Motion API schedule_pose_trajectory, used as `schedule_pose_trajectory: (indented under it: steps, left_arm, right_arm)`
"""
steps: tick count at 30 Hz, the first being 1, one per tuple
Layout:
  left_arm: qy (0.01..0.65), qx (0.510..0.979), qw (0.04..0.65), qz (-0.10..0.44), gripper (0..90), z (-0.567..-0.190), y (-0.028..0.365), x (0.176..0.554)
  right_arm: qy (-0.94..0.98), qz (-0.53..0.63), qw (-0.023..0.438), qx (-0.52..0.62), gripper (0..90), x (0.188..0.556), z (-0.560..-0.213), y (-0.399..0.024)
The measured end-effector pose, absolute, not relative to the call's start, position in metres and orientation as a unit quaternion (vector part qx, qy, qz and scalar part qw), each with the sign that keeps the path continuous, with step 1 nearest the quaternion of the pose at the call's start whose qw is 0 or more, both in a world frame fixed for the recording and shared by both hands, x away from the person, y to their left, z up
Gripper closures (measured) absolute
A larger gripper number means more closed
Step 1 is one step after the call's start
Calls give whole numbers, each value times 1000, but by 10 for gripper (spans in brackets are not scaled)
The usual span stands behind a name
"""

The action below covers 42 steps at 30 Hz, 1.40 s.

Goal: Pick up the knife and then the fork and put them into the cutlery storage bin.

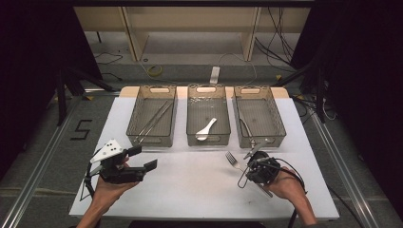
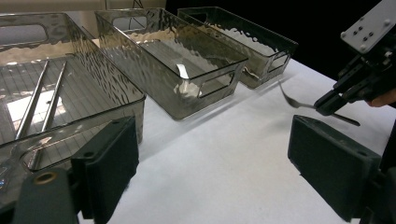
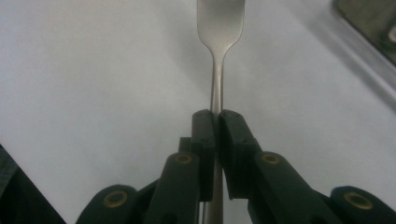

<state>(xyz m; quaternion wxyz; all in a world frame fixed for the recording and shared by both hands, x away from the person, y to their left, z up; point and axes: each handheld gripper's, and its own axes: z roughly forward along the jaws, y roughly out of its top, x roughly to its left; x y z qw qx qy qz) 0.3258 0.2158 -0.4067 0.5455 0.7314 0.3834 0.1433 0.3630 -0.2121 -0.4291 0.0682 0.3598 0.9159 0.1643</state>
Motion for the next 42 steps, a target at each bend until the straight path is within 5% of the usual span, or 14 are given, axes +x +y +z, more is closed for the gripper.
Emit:
schedule_pose_trajectory:
  steps: [42]
  left_arm:
    - [384, 728, 549, 145, 157, -407, 216, 326]
  right_arm:
    - [841, 295, 143, 430, 849, 458, -354, -232]
